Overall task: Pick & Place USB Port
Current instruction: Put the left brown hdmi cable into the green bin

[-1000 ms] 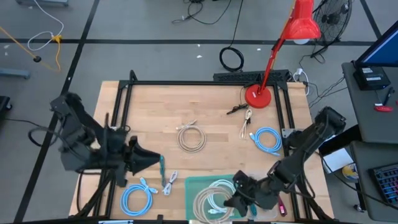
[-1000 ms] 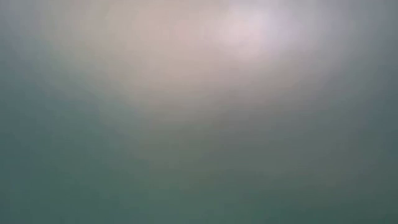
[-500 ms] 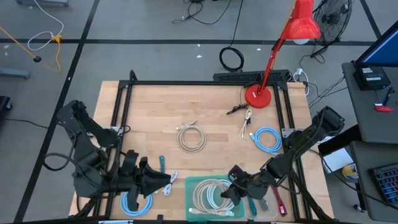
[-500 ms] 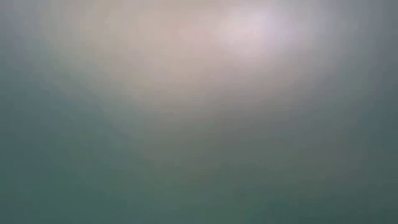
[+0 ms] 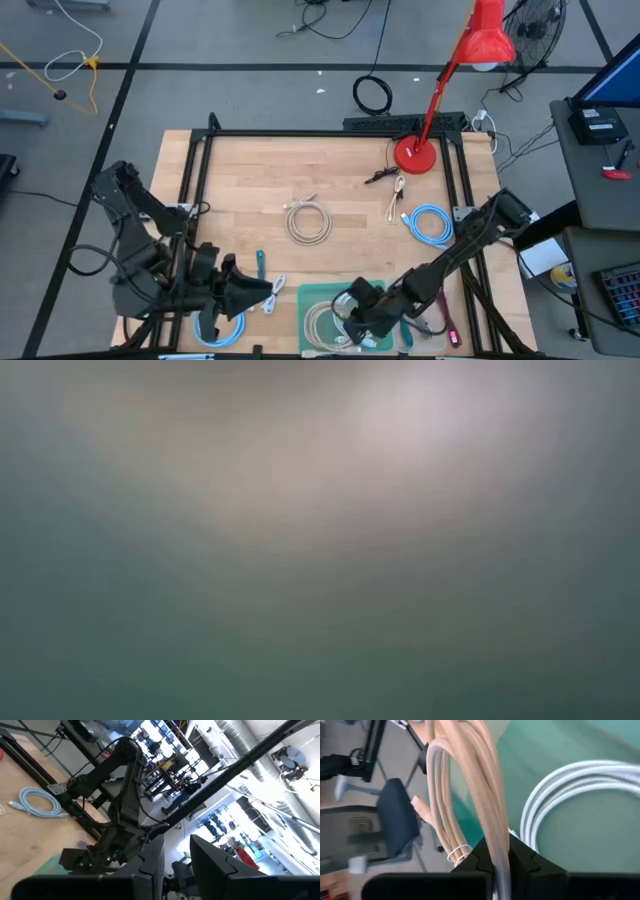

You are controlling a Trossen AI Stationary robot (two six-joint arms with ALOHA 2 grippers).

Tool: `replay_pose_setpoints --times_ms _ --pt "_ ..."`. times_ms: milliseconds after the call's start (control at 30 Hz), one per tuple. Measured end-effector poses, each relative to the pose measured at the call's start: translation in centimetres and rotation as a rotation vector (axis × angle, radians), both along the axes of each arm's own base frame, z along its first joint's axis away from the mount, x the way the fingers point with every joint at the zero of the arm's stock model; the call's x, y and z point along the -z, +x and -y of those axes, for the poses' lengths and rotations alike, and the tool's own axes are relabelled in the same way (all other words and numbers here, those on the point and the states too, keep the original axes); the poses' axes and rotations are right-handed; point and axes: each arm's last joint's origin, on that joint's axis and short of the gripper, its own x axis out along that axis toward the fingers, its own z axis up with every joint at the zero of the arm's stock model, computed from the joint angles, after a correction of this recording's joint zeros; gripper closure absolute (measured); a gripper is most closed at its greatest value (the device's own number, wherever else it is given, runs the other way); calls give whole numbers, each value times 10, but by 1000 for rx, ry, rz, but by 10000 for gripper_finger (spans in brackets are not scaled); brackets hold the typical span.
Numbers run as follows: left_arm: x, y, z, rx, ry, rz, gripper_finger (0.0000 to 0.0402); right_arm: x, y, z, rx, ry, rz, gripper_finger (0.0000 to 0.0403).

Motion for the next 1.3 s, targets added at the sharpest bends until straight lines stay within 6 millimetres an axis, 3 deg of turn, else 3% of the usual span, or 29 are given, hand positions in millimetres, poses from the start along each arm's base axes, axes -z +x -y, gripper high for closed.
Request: replay_pose_setpoints --times_ms 333,833,1300 --pt "0 -4 3 0 5 1 309 7 3 13 5 -95 -128 394" --pt "0 -5 3 -16 16 -1 309 5 8 16 -53 -8 -150 382" --pt "0 -7 4 -29 12 0 309 4 10 15 -72 17 -140 251"
